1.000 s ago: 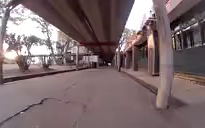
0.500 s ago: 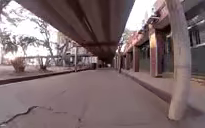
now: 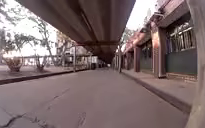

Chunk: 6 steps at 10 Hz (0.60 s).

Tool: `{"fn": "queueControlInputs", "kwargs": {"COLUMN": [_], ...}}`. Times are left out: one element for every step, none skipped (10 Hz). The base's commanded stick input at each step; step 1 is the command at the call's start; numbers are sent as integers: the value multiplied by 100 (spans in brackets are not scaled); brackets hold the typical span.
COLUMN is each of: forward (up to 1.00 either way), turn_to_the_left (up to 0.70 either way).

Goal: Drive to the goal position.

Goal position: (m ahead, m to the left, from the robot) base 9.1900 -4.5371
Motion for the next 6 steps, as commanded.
{"fn": "queueControlInputs", "kwargs": {"forward": [70,70,70,70,70,70], "turn_to_the_left": [0,0,0,0,0,0]}}
